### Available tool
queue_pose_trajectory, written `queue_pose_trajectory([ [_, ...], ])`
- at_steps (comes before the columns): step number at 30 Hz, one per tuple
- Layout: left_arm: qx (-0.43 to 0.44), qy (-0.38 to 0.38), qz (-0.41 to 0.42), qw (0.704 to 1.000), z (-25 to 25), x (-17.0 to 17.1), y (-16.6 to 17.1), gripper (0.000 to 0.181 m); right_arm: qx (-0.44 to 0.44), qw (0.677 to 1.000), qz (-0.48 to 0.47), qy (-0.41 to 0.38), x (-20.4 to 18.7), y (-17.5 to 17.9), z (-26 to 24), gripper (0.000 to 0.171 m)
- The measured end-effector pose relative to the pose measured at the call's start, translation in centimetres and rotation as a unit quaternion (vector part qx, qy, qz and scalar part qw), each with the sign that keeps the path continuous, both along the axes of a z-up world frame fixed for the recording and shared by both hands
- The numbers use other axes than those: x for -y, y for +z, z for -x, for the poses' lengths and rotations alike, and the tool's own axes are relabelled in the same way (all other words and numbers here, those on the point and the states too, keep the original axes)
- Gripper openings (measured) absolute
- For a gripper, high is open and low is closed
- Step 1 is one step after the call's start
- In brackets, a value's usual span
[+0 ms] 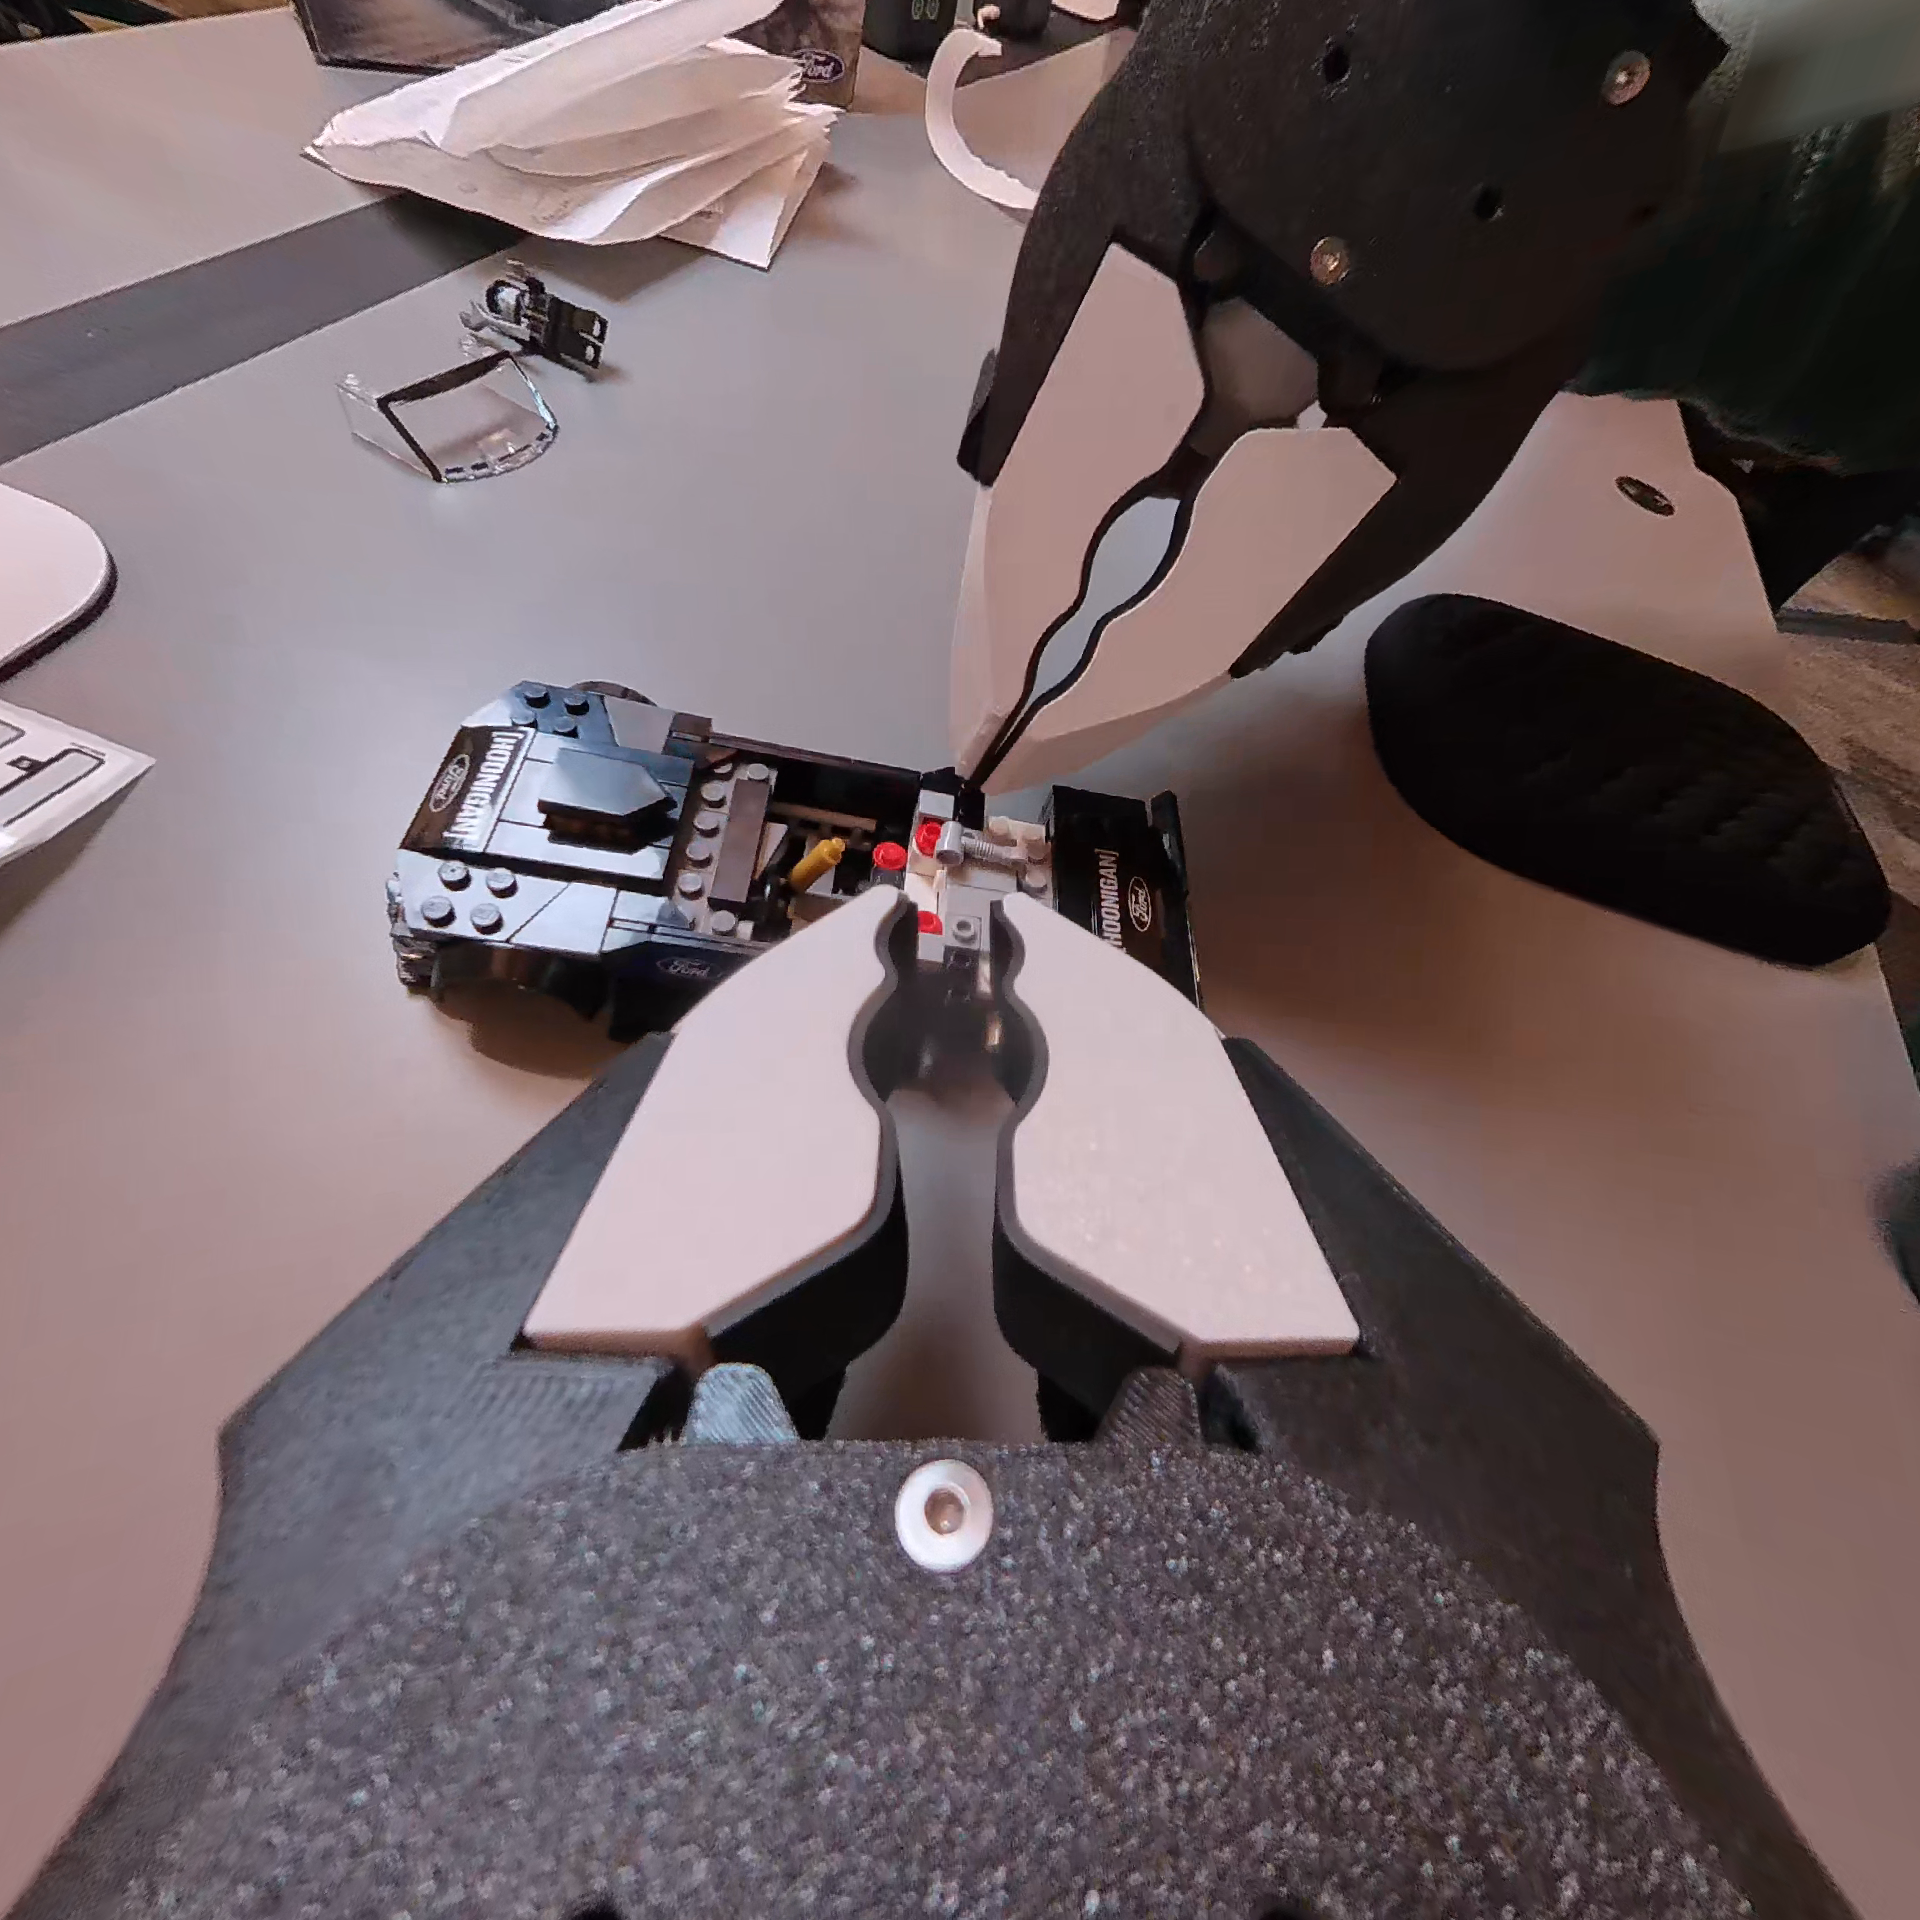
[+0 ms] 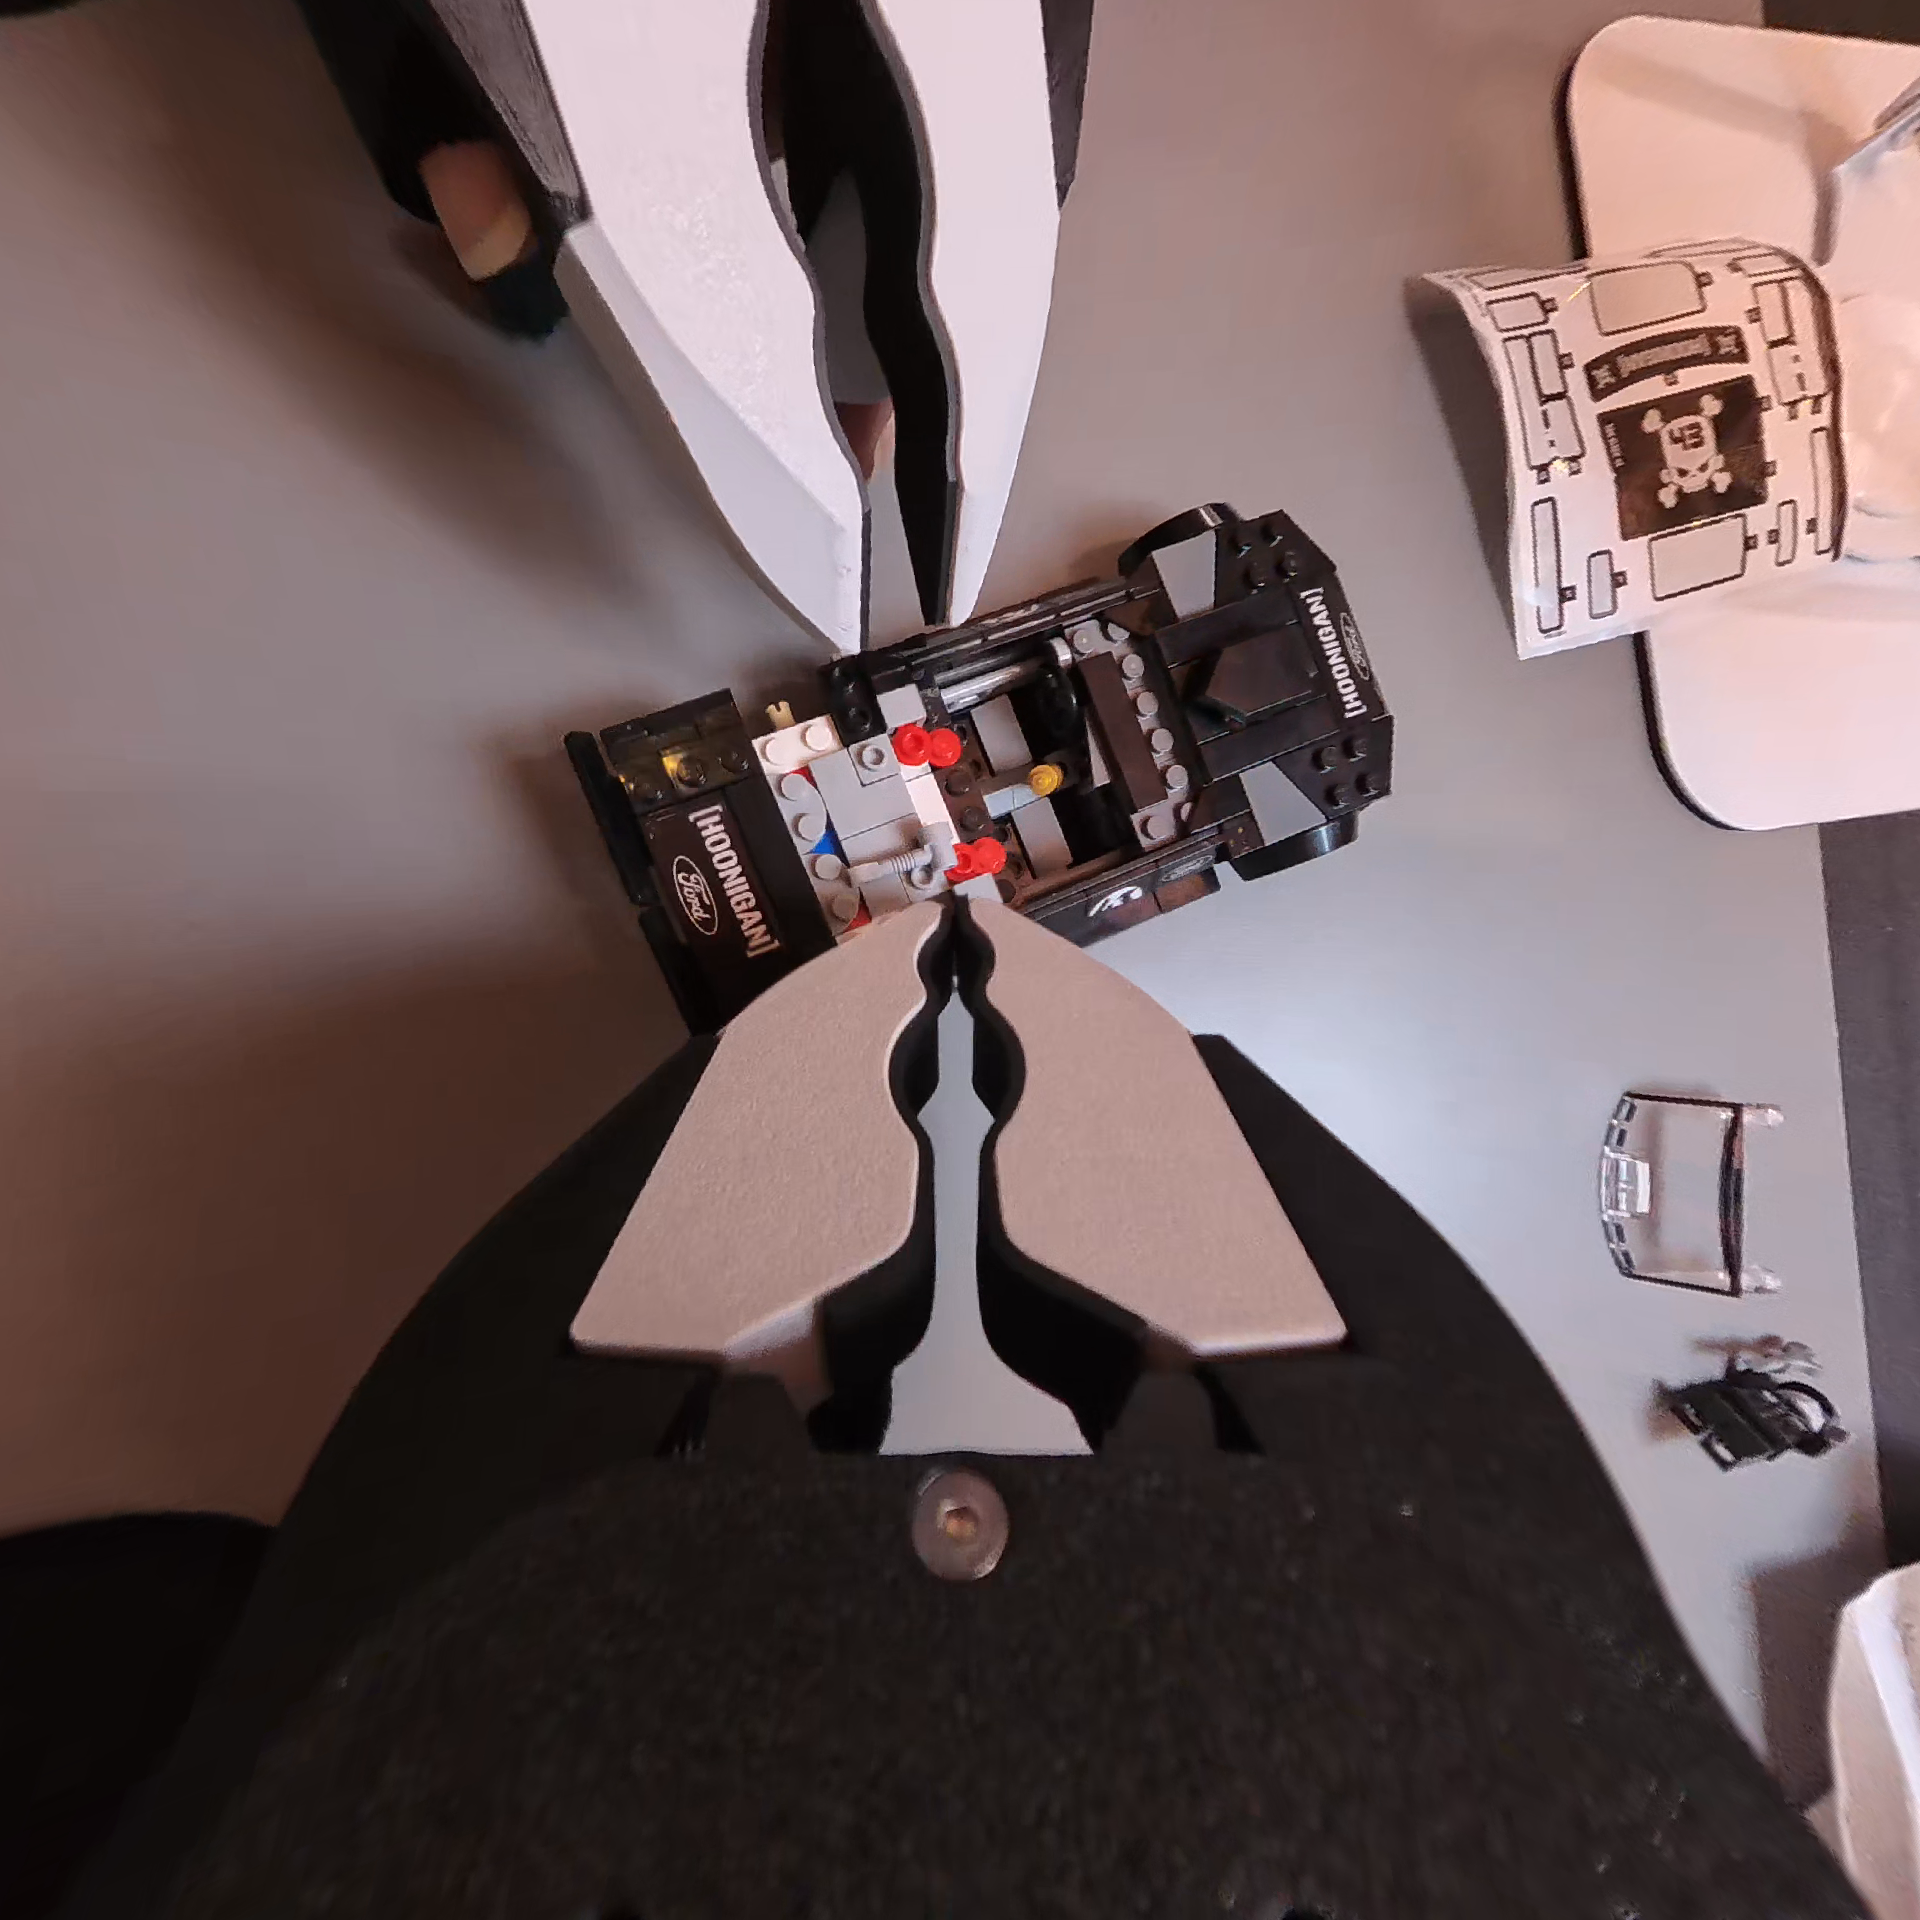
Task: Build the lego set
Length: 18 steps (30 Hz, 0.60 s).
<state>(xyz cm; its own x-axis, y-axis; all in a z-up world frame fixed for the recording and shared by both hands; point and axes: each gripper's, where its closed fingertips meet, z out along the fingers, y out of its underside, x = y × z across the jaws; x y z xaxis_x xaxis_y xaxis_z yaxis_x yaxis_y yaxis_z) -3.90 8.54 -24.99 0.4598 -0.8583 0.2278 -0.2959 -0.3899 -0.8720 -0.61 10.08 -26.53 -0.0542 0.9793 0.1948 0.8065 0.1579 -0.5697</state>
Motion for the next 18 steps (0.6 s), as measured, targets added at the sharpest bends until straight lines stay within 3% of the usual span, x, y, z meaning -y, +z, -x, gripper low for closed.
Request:
queue_pose_trajectory([
  [7,-0.006,-0.003,0.003,1.0,-0.1,0.1,-0.4,0.014,-0.012,0.996,0.083,-0.017,0.8,0.5,1.0,0.023],
  [14,-0.003,-0.005,0.004,1.0,0.1,0.2,-0.4,0.013,0.015,0.991,0.121,-0.053,0.4,-0.8,1.2,0.018],
  [18,-0.002,-0.008,0.003,1.0,0.1,0.3,-0.4,0.013,0.011,0.99,0.128,-0.055,0.4,-0.9,1.4,0.004],
])
